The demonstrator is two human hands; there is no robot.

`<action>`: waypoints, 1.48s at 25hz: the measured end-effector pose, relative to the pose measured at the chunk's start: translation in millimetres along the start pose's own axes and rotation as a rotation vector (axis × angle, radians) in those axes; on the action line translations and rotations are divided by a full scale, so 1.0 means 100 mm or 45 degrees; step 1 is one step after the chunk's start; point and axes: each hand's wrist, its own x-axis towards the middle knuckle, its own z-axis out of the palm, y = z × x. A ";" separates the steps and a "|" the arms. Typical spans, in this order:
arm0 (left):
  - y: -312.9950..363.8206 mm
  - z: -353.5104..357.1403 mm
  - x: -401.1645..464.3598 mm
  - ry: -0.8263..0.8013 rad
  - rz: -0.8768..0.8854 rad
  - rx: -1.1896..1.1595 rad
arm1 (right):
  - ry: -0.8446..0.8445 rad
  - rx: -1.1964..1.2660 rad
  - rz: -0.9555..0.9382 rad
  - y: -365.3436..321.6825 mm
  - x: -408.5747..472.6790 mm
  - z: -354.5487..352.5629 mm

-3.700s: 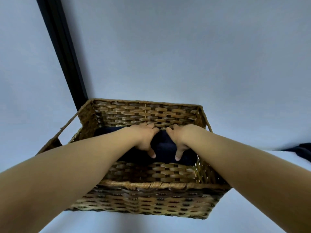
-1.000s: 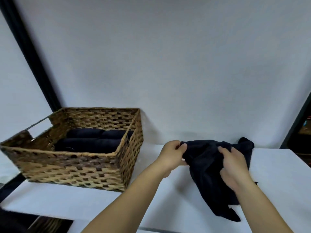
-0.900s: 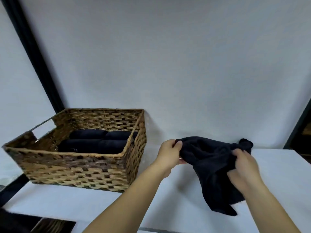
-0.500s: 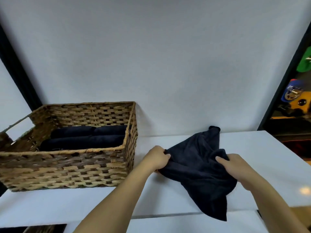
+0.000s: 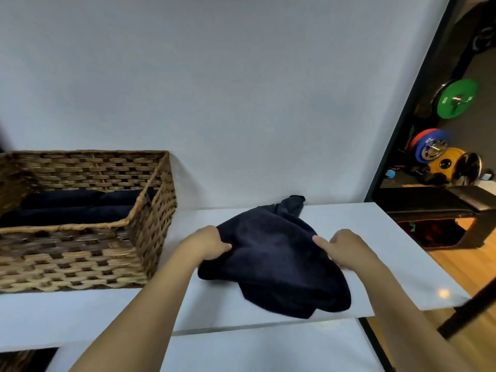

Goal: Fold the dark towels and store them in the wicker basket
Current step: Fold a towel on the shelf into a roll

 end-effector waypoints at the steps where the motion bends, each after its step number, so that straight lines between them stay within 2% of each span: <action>1: 0.00 0.08 0.02 0.053 -0.041 -0.025 | 0.096 -0.124 -0.016 0.00 0.06 0.06; 2: 0.03 0.16 0.05 0.110 -0.060 -0.048 | 0.128 -0.210 -0.037 -0.01 0.11 0.12; 4: 0.12 0.25 0.06 0.209 -0.058 -0.134 | 0.046 -0.258 -0.134 -0.07 0.20 0.24; 6: 0.20 0.20 0.05 0.333 -0.073 -0.362 | -0.072 -0.054 -0.240 -0.13 0.27 0.22; 8: 0.26 -0.05 0.01 0.543 -0.059 -0.618 | -0.089 0.598 -0.294 -0.25 0.30 0.00; 9: 0.31 -0.25 -0.05 0.704 -0.018 -0.738 | -0.012 0.971 -0.313 -0.31 0.31 -0.17; 11: 0.47 -0.71 -0.22 1.051 0.192 -1.060 | 0.280 1.561 -0.359 -0.45 0.30 -0.59; 13: 0.65 -1.03 -0.46 1.237 0.443 -1.227 | 0.399 1.838 -0.442 -0.53 0.28 -0.92; 14: 0.71 -1.08 -0.54 1.264 0.507 -1.213 | 0.332 1.875 -0.475 -0.53 0.28 -1.00; 15: 0.74 -1.04 -0.56 1.253 0.500 -1.163 | 0.196 1.826 -0.474 -0.50 0.29 -1.01; 17: 0.64 -0.77 -0.47 1.096 0.292 -0.930 | -0.060 1.531 -0.375 -0.33 0.36 -0.88; 19: 0.43 -0.31 -0.37 0.749 0.016 -0.674 | -0.157 0.955 -0.311 -0.05 0.43 -0.65; 21: 0.19 0.17 -0.31 0.466 -0.213 -0.549 | -0.230 0.395 -0.306 0.20 0.45 -0.44; 23: 0.06 0.44 -0.29 0.324 -0.342 -0.422 | -0.271 0.181 -0.286 0.33 0.44 -0.33; 25: 0.08 0.43 -0.33 0.334 -0.345 -0.357 | -0.156 0.392 -0.343 0.35 0.47 -0.32; 27: 0.15 0.21 -0.42 0.516 -0.296 -0.421 | 0.078 0.806 -0.402 0.27 0.49 -0.40; 29: 0.17 0.01 -0.52 0.628 -0.258 -0.455 | 0.184 1.117 -0.413 0.20 0.45 -0.49; 30: 0.14 -0.02 -0.52 0.595 -0.268 -0.393 | 0.162 1.146 -0.409 0.19 0.42 -0.49; 32: 0.05 0.11 -0.55 0.417 -0.342 -0.305 | -0.014 0.968 -0.361 0.25 0.43 -0.37; 34: -0.04 0.31 -0.56 0.322 -0.376 -0.474 | -0.241 0.835 -0.278 0.33 0.42 -0.20; 36: 0.00 0.26 -0.61 0.463 -0.303 -0.670 | -0.249 0.914 -0.295 0.26 0.41 -0.22; 37: 0.06 0.14 -0.66 0.619 -0.258 -0.698 | -0.178 1.050 -0.332 0.16 0.39 -0.32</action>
